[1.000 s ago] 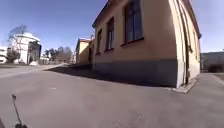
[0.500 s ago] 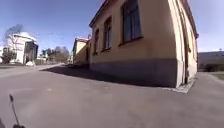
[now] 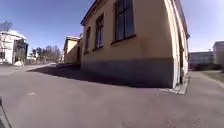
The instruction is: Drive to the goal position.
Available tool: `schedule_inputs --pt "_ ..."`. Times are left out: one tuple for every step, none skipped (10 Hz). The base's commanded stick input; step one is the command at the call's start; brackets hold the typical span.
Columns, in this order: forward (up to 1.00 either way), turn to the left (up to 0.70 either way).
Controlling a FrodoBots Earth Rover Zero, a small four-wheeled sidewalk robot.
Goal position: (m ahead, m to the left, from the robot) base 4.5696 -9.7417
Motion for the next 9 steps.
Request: schedule_inputs --pt "0.7 -0.35" --pt "0.7 -0.35" --pt "0.7 -0.35" --pt "0.7 -0.35" --pt "0.7 -0.35" --pt "0.7 -0.35" --pt "0.7 -0.35" --pt "0.37 -0.18" --pt "0.0 0.0"
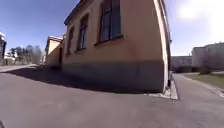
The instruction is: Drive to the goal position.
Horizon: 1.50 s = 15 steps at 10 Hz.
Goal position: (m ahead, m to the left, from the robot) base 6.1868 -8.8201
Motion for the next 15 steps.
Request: schedule_inputs --pt "0.0 0.0" --pt "0.0 0.0" --pt "0.0 0.0" --pt "0.0 0.0" --pt "0.0 0.0" --pt "-0.3 0.0" --pt "-0.67 0.0" --pt "-0.55 0.38" --pt "-0.5 0.5" --pt "-0.5 0.5" --pt "-0.5 0.5" --pt "-0.5 0.5" --pt "-0.5 0.5" --pt "-0.5 0.5" --pt "-0.5 0.5"
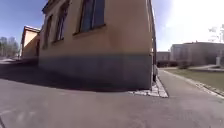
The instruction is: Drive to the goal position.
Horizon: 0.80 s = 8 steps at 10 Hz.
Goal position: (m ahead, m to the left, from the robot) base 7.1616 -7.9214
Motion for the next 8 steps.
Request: schedule_inputs --pt "-0.5 0.5" --pt "-0.5 0.5" --pt "-0.5 0.5" --pt "-0.5 0.5" --pt "-0.5 0.5" --pt "-0.5 0.5" --pt "-0.5 0.5" --pt "-0.5 0.5"
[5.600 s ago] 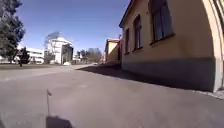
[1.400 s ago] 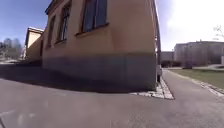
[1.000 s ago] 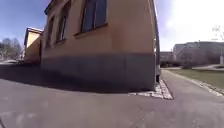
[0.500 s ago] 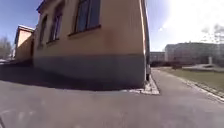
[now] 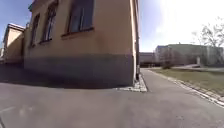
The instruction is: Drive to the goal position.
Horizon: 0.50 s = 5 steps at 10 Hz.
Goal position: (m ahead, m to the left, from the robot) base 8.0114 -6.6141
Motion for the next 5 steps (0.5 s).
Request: schedule_inputs --pt "-0.5 0.5" --pt "-0.5 0.5" --pt "-0.5 0.5" --pt "-0.5 0.5" --pt "-0.2 0.2"
